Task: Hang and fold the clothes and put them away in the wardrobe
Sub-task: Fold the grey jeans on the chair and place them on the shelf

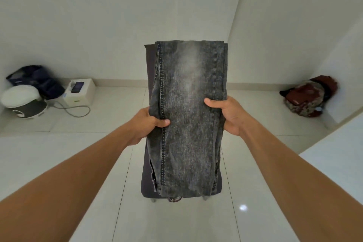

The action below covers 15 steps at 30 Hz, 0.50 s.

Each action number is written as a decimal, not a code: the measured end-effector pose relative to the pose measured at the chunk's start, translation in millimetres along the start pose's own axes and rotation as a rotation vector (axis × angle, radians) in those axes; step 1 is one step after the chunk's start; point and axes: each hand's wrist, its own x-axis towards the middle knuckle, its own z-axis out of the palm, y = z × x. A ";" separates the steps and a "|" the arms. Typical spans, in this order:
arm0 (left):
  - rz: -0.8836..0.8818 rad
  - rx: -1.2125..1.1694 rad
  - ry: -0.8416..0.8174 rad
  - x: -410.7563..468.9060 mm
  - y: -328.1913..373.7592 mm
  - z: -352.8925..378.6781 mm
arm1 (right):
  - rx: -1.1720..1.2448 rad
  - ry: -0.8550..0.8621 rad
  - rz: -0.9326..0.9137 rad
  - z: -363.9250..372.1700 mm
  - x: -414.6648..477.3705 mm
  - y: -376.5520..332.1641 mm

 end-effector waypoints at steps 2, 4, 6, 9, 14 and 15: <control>-0.047 -0.002 -0.006 10.4 -23.5 1.8 | 0.007 0.012 0.033 -3.1 7.4 25.5; -0.093 -0.008 -0.013 20.8 -47.6 3.6 | 0.001 0.025 0.074 -6.3 16.3 50.6; -0.137 -0.001 -0.018 41.7 -71.7 5.6 | -0.003 0.043 0.107 -10.7 35.0 78.2; -0.169 -0.017 0.001 77.9 -104.2 5.4 | -0.050 0.063 0.126 -16.9 68.1 111.2; -0.198 -0.029 0.056 147.6 -149.6 10.0 | -0.105 0.090 0.144 -28.6 133.4 154.4; -0.209 -0.030 0.074 159.8 -157.1 9.8 | -0.114 0.071 0.165 -31.1 145.3 160.5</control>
